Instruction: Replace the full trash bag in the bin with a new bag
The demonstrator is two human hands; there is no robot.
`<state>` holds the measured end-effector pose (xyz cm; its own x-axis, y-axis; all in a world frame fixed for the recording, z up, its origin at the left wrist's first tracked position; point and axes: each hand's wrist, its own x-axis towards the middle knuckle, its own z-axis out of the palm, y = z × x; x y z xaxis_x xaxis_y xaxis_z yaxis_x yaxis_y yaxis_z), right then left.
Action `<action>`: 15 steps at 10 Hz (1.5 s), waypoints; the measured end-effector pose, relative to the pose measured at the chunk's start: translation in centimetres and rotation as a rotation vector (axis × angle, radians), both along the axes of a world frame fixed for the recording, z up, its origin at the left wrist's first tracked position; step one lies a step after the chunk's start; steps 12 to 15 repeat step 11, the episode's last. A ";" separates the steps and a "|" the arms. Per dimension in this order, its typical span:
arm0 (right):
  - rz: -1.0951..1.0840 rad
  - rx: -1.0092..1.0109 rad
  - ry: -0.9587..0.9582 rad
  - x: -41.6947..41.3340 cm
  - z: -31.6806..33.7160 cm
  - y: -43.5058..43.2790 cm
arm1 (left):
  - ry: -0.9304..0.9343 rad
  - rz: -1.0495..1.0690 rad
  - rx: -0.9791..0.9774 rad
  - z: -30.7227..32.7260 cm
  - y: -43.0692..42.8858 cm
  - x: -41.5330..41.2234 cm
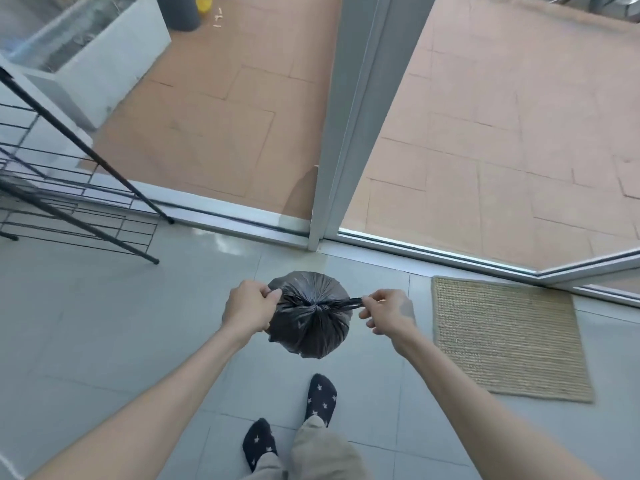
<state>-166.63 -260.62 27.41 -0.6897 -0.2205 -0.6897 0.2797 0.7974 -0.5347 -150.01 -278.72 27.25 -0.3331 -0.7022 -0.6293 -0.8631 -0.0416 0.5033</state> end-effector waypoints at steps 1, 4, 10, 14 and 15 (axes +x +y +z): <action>-0.009 -0.012 0.000 -2.0 -6.1 -2.2 | -0.016 0.000 -0.007 -6.2 -1.6 -2.2; -0.037 -0.042 0.002 -6.8 -19.0 -7.1 | 0.008 0.092 0.037 -20.1 -6.3 -7.3; 0.012 -0.009 -0.006 -8.3 -20.6 -6.7 | 0.045 0.128 -0.001 -21.2 -7.2 -7.7; 0.068 -0.003 0.004 -7.6 -17.2 -5.6 | 0.078 0.118 -0.003 -17.9 -6.7 -7.3; 0.068 -0.003 0.004 -7.6 -17.2 -5.6 | 0.078 0.118 -0.003 -17.9 -6.7 -7.3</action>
